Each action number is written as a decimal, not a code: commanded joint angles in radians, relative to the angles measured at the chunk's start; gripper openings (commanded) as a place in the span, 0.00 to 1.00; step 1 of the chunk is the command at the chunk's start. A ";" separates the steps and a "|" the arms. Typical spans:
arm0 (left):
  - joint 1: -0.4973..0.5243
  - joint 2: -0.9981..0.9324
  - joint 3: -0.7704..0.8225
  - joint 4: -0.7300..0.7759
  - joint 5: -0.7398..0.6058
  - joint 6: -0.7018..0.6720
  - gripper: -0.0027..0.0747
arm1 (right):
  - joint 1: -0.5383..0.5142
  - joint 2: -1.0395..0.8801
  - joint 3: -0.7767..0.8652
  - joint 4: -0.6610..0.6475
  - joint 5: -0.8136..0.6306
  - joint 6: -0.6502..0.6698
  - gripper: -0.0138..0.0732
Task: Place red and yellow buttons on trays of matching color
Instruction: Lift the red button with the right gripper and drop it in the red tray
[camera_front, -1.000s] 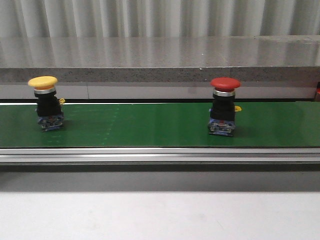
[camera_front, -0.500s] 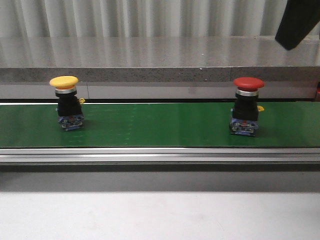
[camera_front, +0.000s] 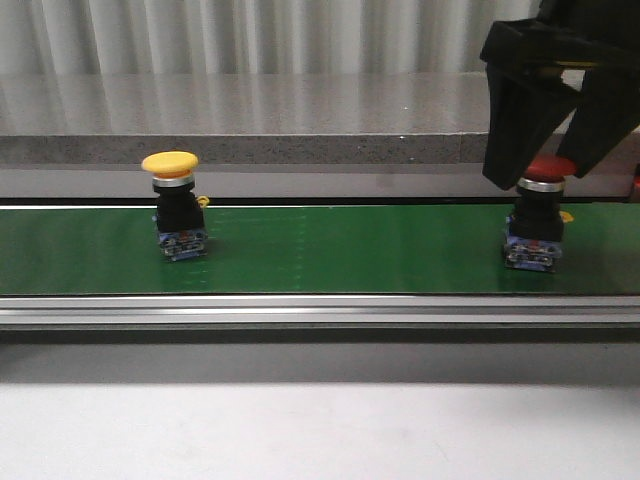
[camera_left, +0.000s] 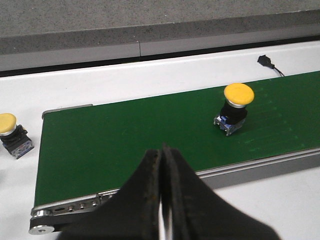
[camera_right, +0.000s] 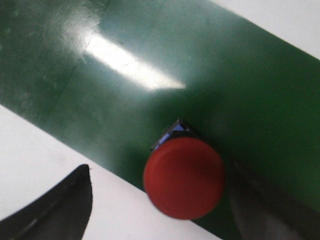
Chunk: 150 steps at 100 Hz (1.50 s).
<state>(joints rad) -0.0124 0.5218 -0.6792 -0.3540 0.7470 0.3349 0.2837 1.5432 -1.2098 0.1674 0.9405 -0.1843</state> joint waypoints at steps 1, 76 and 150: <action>-0.008 0.004 -0.027 -0.027 -0.058 0.002 0.01 | -0.023 -0.014 -0.036 -0.002 -0.036 -0.013 0.76; -0.008 0.004 -0.027 -0.027 -0.058 0.002 0.01 | -0.216 -0.079 -0.039 -0.002 -0.127 0.066 0.38; -0.008 0.004 -0.027 -0.027 -0.058 0.002 0.01 | -0.652 0.117 -0.326 -0.002 -0.069 0.278 0.38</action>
<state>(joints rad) -0.0124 0.5218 -0.6792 -0.3540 0.7470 0.3349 -0.3453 1.6441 -1.4735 0.1602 0.8985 0.0667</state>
